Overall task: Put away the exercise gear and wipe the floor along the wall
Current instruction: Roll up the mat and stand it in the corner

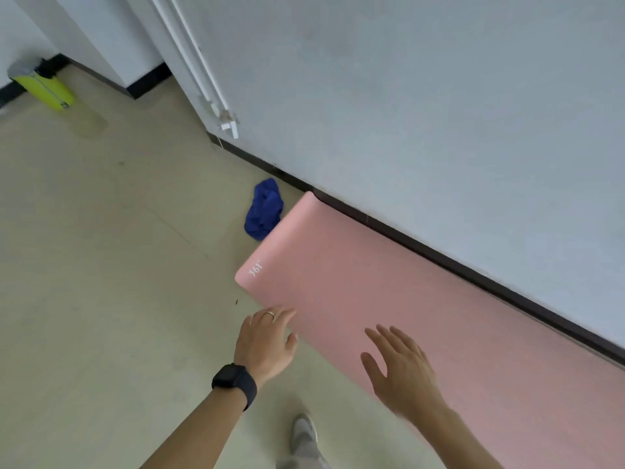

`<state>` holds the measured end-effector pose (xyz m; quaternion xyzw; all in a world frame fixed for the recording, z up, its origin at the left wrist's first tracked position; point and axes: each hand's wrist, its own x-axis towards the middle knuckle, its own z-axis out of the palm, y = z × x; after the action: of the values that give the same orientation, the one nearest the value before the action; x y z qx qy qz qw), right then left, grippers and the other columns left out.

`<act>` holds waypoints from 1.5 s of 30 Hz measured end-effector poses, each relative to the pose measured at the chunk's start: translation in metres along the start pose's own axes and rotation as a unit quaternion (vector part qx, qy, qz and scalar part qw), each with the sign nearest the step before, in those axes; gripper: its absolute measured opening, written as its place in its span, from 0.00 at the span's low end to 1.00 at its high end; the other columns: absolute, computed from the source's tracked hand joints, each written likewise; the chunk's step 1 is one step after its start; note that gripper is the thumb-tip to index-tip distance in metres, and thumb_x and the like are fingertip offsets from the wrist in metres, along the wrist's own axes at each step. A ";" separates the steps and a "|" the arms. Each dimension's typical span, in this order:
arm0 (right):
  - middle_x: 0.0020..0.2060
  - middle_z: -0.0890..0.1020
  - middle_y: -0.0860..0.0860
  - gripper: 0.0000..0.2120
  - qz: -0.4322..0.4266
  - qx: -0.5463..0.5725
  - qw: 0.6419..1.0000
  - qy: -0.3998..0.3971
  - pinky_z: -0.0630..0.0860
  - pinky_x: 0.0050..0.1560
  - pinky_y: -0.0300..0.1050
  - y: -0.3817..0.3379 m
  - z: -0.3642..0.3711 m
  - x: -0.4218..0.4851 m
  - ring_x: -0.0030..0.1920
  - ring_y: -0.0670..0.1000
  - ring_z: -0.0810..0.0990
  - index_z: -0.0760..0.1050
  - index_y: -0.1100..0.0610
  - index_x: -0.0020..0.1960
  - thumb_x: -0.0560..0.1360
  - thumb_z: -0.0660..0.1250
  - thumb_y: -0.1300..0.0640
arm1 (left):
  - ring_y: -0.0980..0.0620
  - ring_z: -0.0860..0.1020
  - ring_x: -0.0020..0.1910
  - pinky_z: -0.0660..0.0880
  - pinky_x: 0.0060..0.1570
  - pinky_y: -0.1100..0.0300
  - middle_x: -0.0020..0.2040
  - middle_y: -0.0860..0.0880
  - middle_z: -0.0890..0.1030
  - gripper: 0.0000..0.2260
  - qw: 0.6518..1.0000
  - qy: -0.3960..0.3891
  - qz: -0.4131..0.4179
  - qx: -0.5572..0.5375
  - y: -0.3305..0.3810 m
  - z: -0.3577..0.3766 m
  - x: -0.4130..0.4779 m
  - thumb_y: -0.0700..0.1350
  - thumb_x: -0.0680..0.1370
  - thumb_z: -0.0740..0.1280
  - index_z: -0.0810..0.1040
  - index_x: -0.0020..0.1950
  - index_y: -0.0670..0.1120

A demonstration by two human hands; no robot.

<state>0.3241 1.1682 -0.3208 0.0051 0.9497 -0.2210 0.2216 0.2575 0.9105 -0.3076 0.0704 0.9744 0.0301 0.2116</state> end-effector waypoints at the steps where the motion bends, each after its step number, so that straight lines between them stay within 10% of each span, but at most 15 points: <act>1: 0.79 0.59 0.42 0.36 0.006 0.011 1.000 -0.013 0.51 0.78 0.47 -0.001 0.027 0.033 0.80 0.48 0.53 0.55 0.41 0.79 0.75 0.35 0.32 | 0.51 0.69 0.73 0.67 0.70 0.52 0.72 0.53 0.73 0.22 1.000 -0.003 0.000 -0.001 -0.019 0.021 0.030 0.54 0.80 0.61 0.69 0.74 0.54; 12: 0.81 0.41 0.47 0.32 0.016 -0.055 0.987 -0.149 0.45 0.79 0.60 0.053 0.354 0.314 0.80 0.53 0.38 0.43 0.45 0.82 0.82 0.46 0.35 | 0.44 0.58 0.78 0.60 0.73 0.43 0.81 0.45 0.54 0.31 0.989 -0.082 -0.123 -0.003 -0.178 0.308 0.243 0.60 0.79 0.61 0.56 0.80 0.55; 21: 0.76 0.25 0.47 0.33 -0.031 -0.106 0.986 -0.126 0.35 0.69 0.78 0.051 0.485 0.441 0.74 0.58 0.22 0.30 0.37 0.77 0.79 0.43 0.31 | 0.39 0.58 0.77 0.60 0.73 0.41 0.81 0.45 0.47 0.34 0.987 -0.015 -0.155 -0.025 -0.278 0.382 0.349 0.56 0.78 0.66 0.54 0.80 0.56; 27: 0.75 0.24 0.46 0.35 -0.038 -0.134 0.987 -0.081 0.30 0.66 0.78 0.064 0.503 0.440 0.74 0.57 0.22 0.27 0.35 0.75 0.76 0.40 0.26 | 0.36 0.55 0.77 0.58 0.73 0.39 0.81 0.41 0.41 0.41 0.968 0.126 -0.207 -0.061 -0.322 0.387 0.412 0.50 0.76 0.70 0.46 0.80 0.58; 31: 0.74 0.22 0.46 0.36 -0.039 -0.137 0.985 -0.096 0.30 0.67 0.78 0.061 0.501 0.441 0.73 0.56 0.20 0.25 0.36 0.74 0.76 0.39 0.25 | 0.37 0.72 0.67 0.72 0.63 0.39 0.76 0.39 0.63 0.40 0.913 0.198 -0.250 -0.254 -0.327 0.389 0.435 0.45 0.77 0.68 0.45 0.80 0.56; 34: 0.73 0.21 0.45 0.36 -0.040 -0.130 0.985 -0.104 0.29 0.67 0.77 0.060 0.497 0.442 0.72 0.56 0.18 0.24 0.36 0.74 0.76 0.39 0.25 | 0.36 0.73 0.62 0.73 0.54 0.42 0.65 0.38 0.73 0.26 0.929 0.220 -0.268 -0.127 -0.315 0.384 0.441 0.47 0.80 0.64 0.60 0.77 0.47; 39: 0.72 0.20 0.44 0.37 -0.032 -0.118 0.983 -0.137 0.28 0.67 0.77 0.057 0.487 0.442 0.71 0.55 0.18 0.25 0.34 0.74 0.75 0.41 0.25 | 0.38 0.73 0.55 0.70 0.50 0.46 0.59 0.41 0.74 0.10 0.956 0.247 -0.159 -0.008 -0.292 0.376 0.421 0.46 0.77 0.64 0.81 0.53 0.45; 45: 0.81 0.49 0.46 0.38 0.078 0.202 0.967 -0.131 0.47 0.77 0.66 0.034 0.419 0.448 0.81 0.54 0.47 0.46 0.40 0.81 0.76 0.47 0.26 | 0.32 0.70 0.68 0.68 0.58 0.30 0.70 0.40 0.72 0.05 0.976 0.209 0.054 0.020 -0.226 0.405 0.372 0.48 0.71 0.61 0.67 0.39 0.49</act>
<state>0.0988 0.9824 -0.8615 0.0947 0.8448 -0.3893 0.3548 0.0634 0.7543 -0.8470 0.1189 0.9923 0.0361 -0.0001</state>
